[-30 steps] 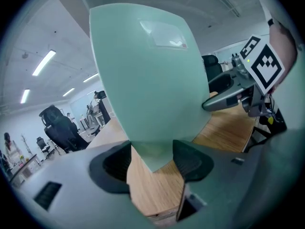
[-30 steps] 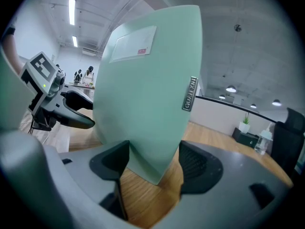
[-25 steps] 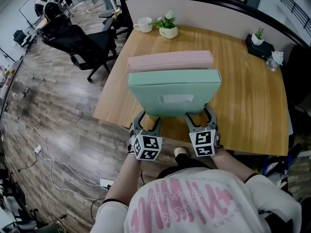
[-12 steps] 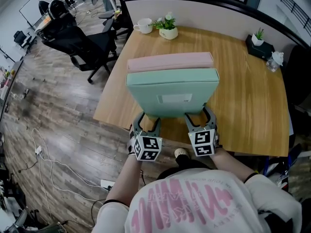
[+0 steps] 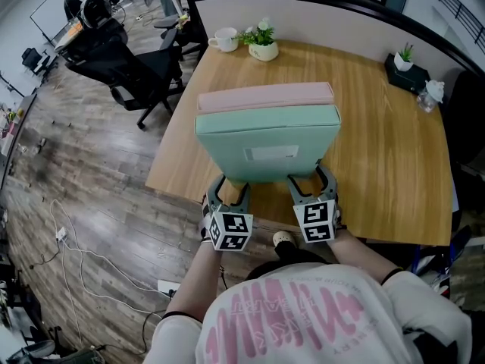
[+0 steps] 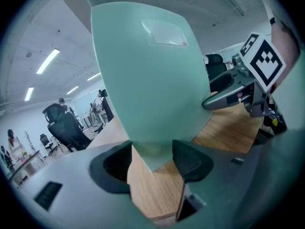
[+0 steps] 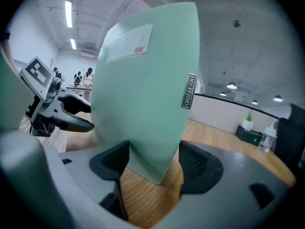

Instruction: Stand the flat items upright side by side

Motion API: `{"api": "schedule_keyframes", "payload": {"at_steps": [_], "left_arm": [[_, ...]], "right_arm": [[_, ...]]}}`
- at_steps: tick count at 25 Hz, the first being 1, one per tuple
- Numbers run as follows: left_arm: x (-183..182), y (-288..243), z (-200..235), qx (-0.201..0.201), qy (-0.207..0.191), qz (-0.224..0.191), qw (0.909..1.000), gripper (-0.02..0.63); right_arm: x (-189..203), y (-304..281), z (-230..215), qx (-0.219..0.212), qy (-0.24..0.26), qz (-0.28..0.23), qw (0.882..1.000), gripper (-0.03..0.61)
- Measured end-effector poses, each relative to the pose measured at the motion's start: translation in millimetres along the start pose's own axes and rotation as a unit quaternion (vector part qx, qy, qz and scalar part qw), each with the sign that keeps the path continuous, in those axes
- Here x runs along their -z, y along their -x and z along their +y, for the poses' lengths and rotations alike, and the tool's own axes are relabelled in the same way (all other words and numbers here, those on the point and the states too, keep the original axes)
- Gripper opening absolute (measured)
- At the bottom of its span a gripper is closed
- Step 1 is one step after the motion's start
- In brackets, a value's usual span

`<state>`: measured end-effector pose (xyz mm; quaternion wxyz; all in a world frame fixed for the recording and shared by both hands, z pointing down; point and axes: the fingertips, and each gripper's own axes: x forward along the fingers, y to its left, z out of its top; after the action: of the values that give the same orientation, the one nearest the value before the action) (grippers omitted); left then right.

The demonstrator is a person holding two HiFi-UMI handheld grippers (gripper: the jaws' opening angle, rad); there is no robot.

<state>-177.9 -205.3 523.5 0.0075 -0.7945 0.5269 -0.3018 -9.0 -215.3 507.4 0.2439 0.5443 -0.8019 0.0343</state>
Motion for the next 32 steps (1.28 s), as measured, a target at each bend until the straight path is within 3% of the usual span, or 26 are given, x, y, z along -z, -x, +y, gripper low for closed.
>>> {"api": "schedule_keyframes", "payload": {"at_steps": [21,32], "left_arm": [[-3.1,-4.8,-0.6,0.01,-0.002,0.003,0.9999,0.255],[-0.1,0.2,1.9,0.019,0.006,0.001,0.9998,0.259]], "right_arm": [[0.8,-2.6,-3.7,0.003,-0.008,0.004,1.0,0.316],[2.5,-0.3,4.8,-0.012,-0.016,0.014,1.0,0.356]]}}
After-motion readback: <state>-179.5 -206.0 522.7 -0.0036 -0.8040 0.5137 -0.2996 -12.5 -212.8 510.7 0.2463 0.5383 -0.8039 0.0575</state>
